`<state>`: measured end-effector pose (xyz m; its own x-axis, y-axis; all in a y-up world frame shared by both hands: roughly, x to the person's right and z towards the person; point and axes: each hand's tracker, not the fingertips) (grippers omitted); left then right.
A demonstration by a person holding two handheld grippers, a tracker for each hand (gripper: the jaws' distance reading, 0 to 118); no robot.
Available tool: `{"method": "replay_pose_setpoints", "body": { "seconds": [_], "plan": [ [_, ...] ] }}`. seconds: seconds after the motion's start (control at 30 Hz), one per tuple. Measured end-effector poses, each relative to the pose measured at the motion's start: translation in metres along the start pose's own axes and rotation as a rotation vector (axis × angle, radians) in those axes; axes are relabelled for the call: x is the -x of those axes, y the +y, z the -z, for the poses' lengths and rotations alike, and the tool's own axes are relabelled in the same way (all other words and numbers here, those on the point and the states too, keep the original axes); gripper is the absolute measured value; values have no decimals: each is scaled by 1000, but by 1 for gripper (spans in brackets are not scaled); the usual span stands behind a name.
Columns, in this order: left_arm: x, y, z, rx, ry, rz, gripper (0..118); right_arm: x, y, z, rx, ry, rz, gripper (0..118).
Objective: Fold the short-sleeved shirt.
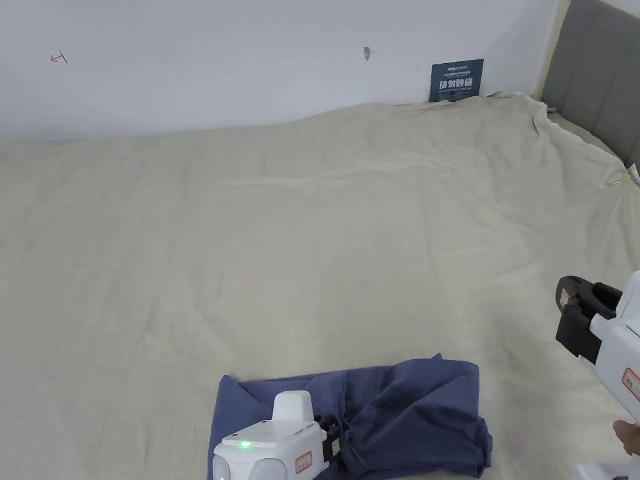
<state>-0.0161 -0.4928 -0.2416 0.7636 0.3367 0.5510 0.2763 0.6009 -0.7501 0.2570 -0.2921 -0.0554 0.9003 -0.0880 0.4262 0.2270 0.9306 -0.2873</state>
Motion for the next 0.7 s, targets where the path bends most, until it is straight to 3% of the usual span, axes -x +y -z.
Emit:
{"method": "replay_pose_setpoints", "body": {
  "seconds": [0.2, 0.37, 0.7],
  "plan": [
    [4, 5, -4, 18, -9, -21, 0, -1, 0, -1, -1, -6, -1, 0],
    [27, 30, -46, -20, -94, -98, 0, 1, 2, 0, 1, -2, -12, 0],
    [112, 80, -125, -50, -104, -124, 0, 15, 8, 4, -3, 20, -34, 0]
  ]
}}
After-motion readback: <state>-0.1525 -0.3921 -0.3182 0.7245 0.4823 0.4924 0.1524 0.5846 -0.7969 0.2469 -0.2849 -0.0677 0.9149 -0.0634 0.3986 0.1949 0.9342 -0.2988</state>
